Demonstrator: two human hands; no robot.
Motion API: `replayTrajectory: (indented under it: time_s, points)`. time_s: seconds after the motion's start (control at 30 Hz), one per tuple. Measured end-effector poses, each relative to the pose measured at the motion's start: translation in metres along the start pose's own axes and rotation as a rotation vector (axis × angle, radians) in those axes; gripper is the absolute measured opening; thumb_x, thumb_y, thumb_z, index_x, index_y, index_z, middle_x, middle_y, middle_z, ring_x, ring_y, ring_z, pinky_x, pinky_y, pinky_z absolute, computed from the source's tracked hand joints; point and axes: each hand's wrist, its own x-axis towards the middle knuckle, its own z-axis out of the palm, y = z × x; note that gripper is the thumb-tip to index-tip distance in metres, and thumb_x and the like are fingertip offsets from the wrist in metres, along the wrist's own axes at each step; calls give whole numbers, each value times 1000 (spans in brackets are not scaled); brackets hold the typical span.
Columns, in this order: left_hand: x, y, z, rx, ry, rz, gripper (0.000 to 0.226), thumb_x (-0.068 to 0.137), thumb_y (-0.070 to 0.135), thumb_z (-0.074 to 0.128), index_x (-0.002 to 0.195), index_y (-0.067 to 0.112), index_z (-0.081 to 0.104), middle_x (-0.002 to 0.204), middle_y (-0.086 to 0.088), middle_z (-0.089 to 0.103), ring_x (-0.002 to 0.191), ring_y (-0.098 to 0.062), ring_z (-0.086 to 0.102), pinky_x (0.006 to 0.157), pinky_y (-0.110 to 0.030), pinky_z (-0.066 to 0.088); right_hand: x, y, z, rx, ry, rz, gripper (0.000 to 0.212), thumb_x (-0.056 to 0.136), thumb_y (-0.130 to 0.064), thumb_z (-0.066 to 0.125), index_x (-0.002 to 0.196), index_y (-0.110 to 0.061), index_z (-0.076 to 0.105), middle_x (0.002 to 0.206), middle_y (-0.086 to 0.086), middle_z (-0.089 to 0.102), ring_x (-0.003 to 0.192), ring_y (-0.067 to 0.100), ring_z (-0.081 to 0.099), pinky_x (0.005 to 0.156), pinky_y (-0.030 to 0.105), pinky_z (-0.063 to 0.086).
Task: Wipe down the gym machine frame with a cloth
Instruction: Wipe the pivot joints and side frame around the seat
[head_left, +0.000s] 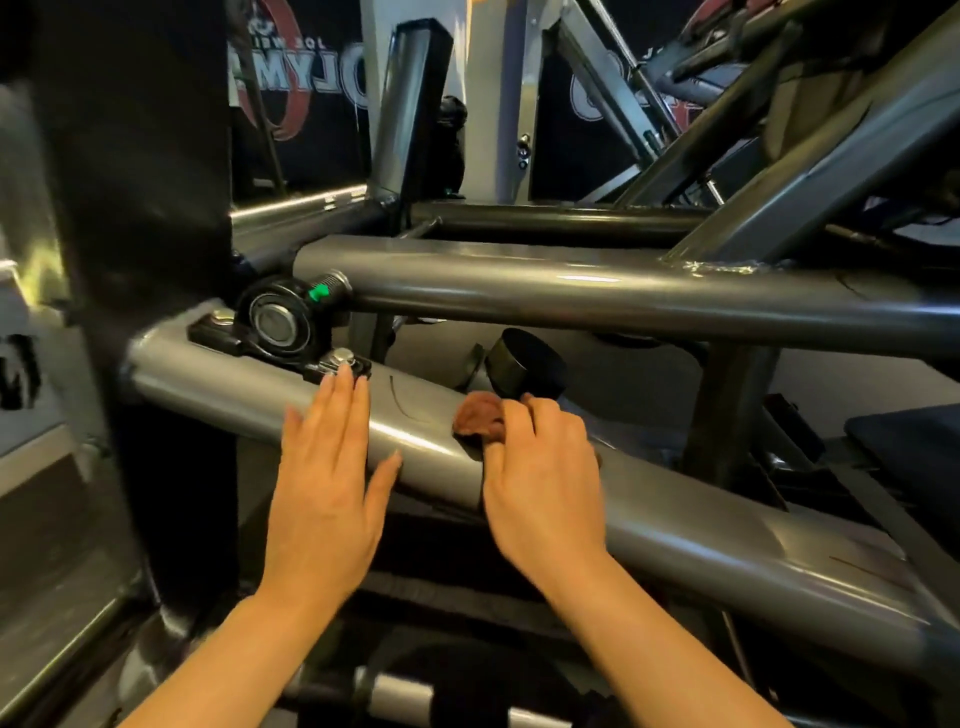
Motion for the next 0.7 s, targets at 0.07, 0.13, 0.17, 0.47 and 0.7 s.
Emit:
replayTrajectory:
  time_s: [0.07, 0.13, 0.17, 0.47, 0.7]
  points:
    - [0, -1, -1, 12, -9, 3, 63, 98, 35, 35, 149, -2, 26, 157, -16, 23, 148, -25, 17, 123, -37, 4, 23, -27, 11, 0, -71, -80, 35, 97, -29, 37, 122, -14, 55, 120, 8, 53, 107, 29, 48, 87, 37, 40]
    - [0, -3, -3, 14, -16, 2, 64, 97, 35, 37, 149, 0, 24, 158, -14, 20, 148, -23, 16, 123, -35, 4, 45, -47, 19, 17, -180, -142, 35, 100, -29, 37, 129, -15, 51, 126, 9, 49, 112, 29, 44, 93, 39, 40]
    - [0, -3, -4, 20, -24, 9, 64, 96, 34, 37, 150, 1, 24, 158, -13, 19, 148, -22, 16, 123, -34, 4, 54, -52, 22, 27, -220, -166, 36, 100, -29, 36, 131, -16, 49, 128, 9, 48, 114, 29, 43, 95, 39, 39]
    - [-2, -9, -15, -19, -93, 63, 68, 95, 36, 40, 151, 1, 23, 161, -12, 17, 149, -23, 15, 122, -34, 5, 18, -21, -4, 157, -256, -366, 47, 101, -29, 43, 147, -30, 36, 151, -9, 32, 135, 10, 27, 108, 21, 24]
    - [-2, -7, -17, -20, -109, 48, 67, 98, 39, 37, 152, 4, 20, 161, -10, 15, 149, -20, 14, 122, -37, 10, 73, -58, 18, 128, -402, -244, 44, 100, -20, 38, 144, -22, 40, 148, 2, 37, 132, 27, 32, 109, 39, 33]
